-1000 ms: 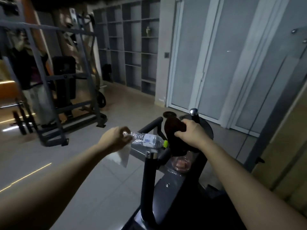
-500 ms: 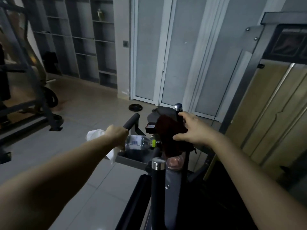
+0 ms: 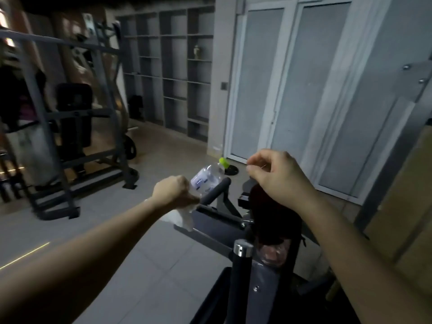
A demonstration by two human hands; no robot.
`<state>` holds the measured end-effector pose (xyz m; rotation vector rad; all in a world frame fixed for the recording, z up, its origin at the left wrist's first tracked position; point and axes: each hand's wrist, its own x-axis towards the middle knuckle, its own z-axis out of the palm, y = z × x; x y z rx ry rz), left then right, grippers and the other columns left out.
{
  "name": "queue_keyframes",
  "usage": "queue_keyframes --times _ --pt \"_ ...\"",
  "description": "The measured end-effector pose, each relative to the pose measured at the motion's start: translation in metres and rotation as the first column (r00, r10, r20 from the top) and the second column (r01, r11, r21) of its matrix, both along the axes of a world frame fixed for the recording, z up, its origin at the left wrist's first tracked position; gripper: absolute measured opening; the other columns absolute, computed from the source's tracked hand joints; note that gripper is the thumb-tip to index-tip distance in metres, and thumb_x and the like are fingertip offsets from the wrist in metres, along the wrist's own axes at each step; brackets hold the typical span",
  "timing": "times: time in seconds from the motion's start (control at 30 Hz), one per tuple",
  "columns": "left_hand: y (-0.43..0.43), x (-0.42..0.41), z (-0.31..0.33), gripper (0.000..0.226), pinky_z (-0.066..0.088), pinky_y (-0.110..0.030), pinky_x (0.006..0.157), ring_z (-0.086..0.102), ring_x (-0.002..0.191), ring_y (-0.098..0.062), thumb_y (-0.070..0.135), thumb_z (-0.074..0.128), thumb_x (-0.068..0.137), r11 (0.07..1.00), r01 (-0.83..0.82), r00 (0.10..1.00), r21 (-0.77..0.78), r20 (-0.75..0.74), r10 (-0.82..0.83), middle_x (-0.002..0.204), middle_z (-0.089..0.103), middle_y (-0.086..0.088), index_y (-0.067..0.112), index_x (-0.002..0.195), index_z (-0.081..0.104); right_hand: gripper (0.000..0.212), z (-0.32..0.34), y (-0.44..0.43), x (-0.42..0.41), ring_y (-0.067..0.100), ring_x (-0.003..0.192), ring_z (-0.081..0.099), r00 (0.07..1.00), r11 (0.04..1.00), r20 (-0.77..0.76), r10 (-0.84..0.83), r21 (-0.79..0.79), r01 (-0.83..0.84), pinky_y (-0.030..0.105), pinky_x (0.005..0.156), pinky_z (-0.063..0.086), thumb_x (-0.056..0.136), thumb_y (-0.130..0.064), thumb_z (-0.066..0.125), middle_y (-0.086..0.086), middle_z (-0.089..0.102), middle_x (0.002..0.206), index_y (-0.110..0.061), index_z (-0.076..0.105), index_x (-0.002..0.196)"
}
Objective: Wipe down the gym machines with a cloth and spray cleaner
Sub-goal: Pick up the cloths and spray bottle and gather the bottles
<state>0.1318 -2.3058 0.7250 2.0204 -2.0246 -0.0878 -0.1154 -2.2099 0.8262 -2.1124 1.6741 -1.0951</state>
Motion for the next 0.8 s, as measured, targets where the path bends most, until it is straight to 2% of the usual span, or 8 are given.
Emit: queue_keyframes --times 0.07,0.2,0.27,0.33,0.43,0.57,0.67,0.8 --pt "0.030 0.014 0.020 0.045 0.052 -0.030 0.061 0.067 0.070 -0.019 0.061 0.073 0.067 0.997 -0.077 0.985 -0.015 -0.155 0.073 0.074 0.069 0.000 0.018 0.077 0.072 0.012 -0.001 -0.007 0.019 0.015 0.088 0.068 0.990 0.989 0.077 0.118 0.076 -0.124 0.039 0.090 0.055 0.089 -0.034 0.070 -0.007 0.070 0.088 -0.026 0.069 0.098" --pt "0.116 0.028 0.054 0.033 0.055 -0.031 0.065 0.070 0.070 -0.012 0.056 0.085 0.068 0.977 -0.196 0.883 -0.082 -0.448 0.139 0.072 0.073 0.006 0.024 0.074 0.077 0.070 -0.010 -0.001 0.062 0.017 0.105 0.063 0.919 0.905 0.209 0.334 0.201 -0.375 0.036 0.094 0.050 0.088 -0.055 0.067 -0.002 0.062 0.114 -0.020 0.041 0.144" --pt "0.164 0.025 0.068 0.027 0.058 -0.033 0.070 0.073 0.073 -0.013 0.051 0.086 0.072 0.970 -0.225 0.826 -0.088 -0.546 0.142 0.074 0.075 0.007 0.026 0.077 0.079 0.083 -0.011 0.018 0.083 0.015 0.104 0.063 0.807 0.795 0.376 0.455 0.236 -0.559 0.034 0.091 0.052 0.086 -0.056 0.069 0.001 0.062 0.125 -0.021 0.030 0.150" --pt "0.210 0.019 0.082 0.023 0.059 -0.034 0.075 0.075 0.078 -0.013 0.045 0.086 0.076 0.964 -0.248 0.792 -0.096 -0.593 0.144 0.078 0.077 0.006 0.023 0.081 0.080 0.061 -0.012 0.042 0.102 0.017 0.098 0.070 0.611 0.632 0.602 0.514 0.215 -0.744 0.029 0.081 0.058 0.090 -0.042 0.072 0.007 0.068 0.122 -0.016 0.046 0.138" --pt "0.269 0.012 0.089 0.018 0.059 -0.025 0.073 0.074 0.079 -0.006 0.042 0.085 0.080 0.957 -0.279 0.756 -0.077 -0.632 0.169 0.085 0.077 0.009 0.027 0.087 0.079 0.046 -0.019 0.077 0.124 0.031 0.102 0.072 0.350 0.413 0.749 0.562 0.112 -0.904 0.042 0.086 0.059 0.087 -0.035 0.075 0.014 0.074 0.111 -0.009 0.065 0.124" --pt "0.360 0.023 0.094 0.049 0.057 -0.021 0.075 0.073 0.092 -0.007 0.053 0.082 0.076 0.930 -0.368 0.649 0.009 -0.714 0.264 0.103 0.076 0.008 0.029 0.118 0.072 0.051 -0.017 0.120 0.149 0.033 0.096 0.073 0.271 0.390 0.797 0.540 0.049 -0.920 0.045 0.081 0.058 0.079 -0.048 0.079 0.012 0.077 0.100 -0.012 0.071 0.113" --pt "0.429 0.044 0.092 0.049 0.058 -0.028 0.082 0.073 0.098 -0.015 0.053 0.079 0.077 0.869 -0.496 0.578 -0.001 -0.746 0.329 0.105 0.076 0.002 0.027 0.118 0.071 0.058 -0.008 0.144 0.160 0.032 0.078 0.070 0.206 0.373 0.854 0.477 0.016 -0.928 0.045 0.075 0.055 0.074 -0.057 0.079 0.014 0.074 0.087 -0.008 0.071 0.105" --pt "0.527 0.079 0.081 0.041 0.053 -0.024 0.070 0.068 0.080 -0.013 0.049 0.074 0.090 0.620 -0.782 0.399 -0.063 -0.815 0.420 0.090 0.075 -0.001 0.010 0.102 0.077 0.074 -0.002 0.218 0.188 0.026 0.080 0.071 0.083 -0.086 0.830 0.551 0.155 -0.984 0.039 0.075 0.056 0.067 -0.066 0.076 0.017 0.071 0.093 -0.005 0.067 0.107"
